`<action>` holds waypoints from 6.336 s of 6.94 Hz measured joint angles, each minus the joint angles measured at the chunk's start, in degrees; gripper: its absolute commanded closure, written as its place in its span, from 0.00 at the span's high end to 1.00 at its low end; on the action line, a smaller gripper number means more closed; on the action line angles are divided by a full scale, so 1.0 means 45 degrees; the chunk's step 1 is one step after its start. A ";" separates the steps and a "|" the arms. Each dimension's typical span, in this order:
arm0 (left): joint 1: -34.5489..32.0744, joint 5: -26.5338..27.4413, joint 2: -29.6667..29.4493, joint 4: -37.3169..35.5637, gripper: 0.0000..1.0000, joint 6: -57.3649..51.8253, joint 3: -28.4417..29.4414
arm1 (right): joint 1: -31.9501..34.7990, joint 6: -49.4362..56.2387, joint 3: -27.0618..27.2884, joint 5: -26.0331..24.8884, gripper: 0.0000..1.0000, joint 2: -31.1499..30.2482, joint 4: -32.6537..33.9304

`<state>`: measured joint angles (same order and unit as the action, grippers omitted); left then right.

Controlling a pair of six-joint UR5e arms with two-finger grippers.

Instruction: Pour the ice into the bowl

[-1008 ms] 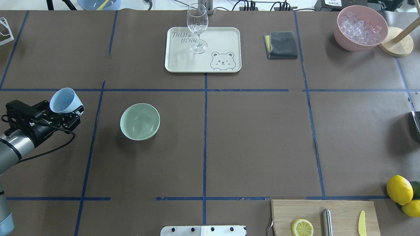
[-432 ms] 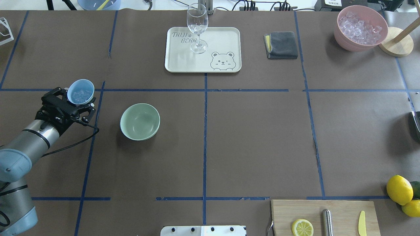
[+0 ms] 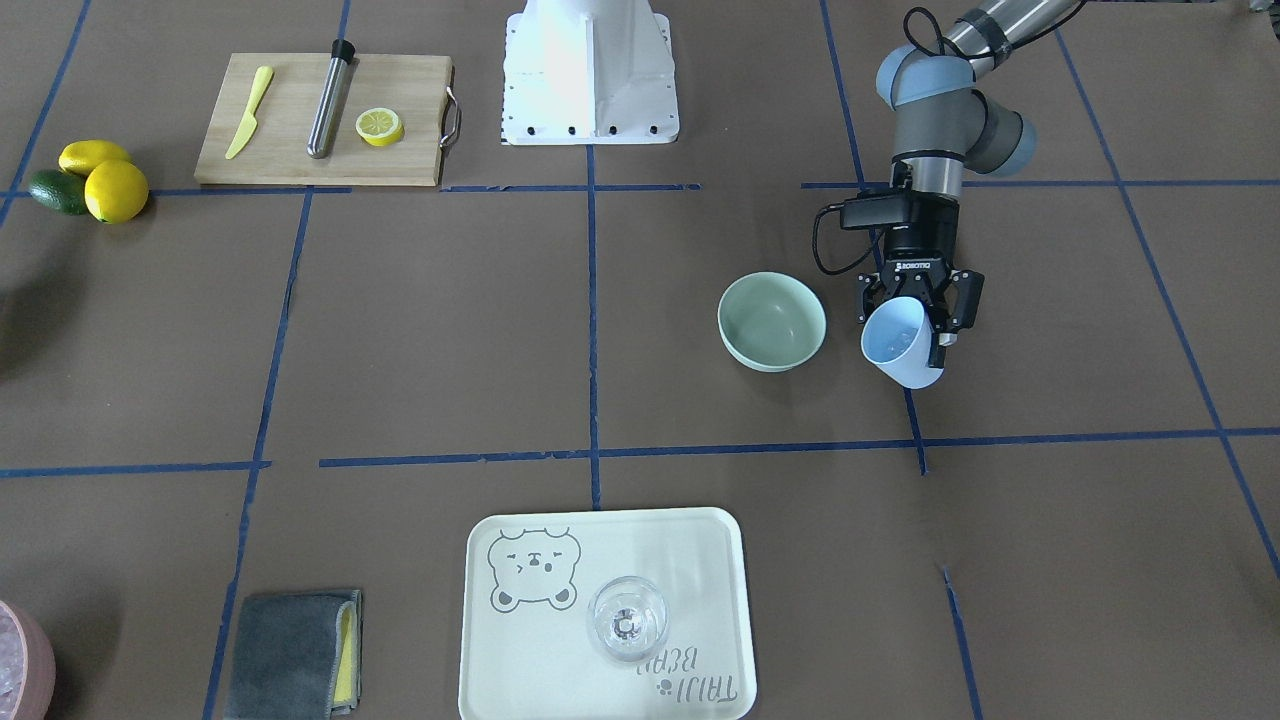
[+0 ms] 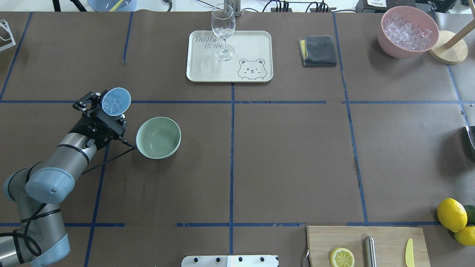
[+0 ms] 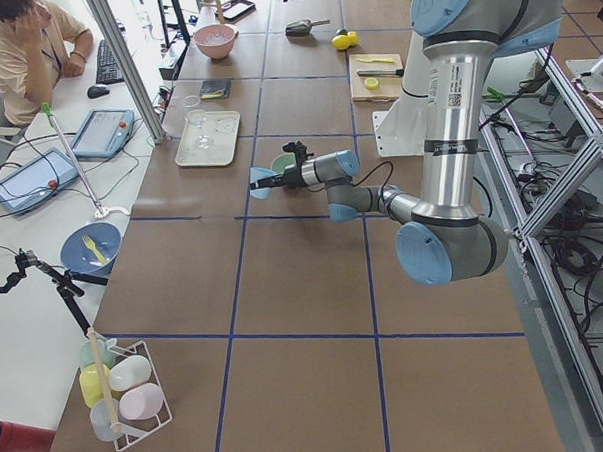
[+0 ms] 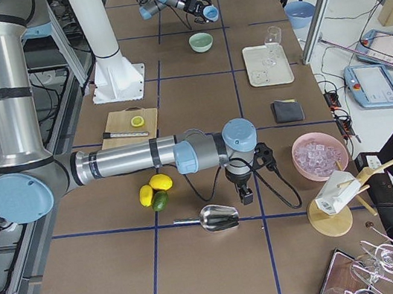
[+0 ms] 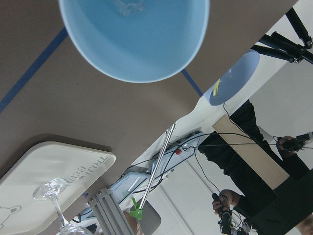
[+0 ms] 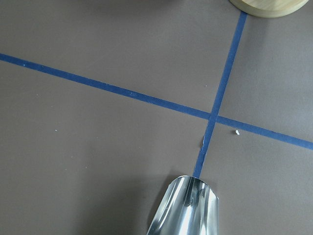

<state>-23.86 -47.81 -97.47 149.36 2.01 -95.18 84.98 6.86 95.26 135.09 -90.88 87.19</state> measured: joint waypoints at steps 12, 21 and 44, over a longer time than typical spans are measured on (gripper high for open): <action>0.2252 0.4495 -0.0399 -0.0445 0.00 -1.3056 0.0361 | -0.0001 -0.0001 -0.0112 0.0000 1.00 -0.0019 0.0000; 0.2275 0.3739 -0.0338 0.3682 0.00 -1.3454 0.0161 | -0.0017 0.0000 -0.0115 0.0000 1.00 -0.0001 0.0009; -0.0851 -0.1547 0.4465 0.6271 0.00 1.1063 0.0477 | -0.0017 0.0000 -0.0055 0.0000 1.00 0.0000 0.0000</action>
<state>-27.69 -54.77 -77.38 177.58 51.80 -93.03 84.90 6.86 95.02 135.09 -90.88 87.19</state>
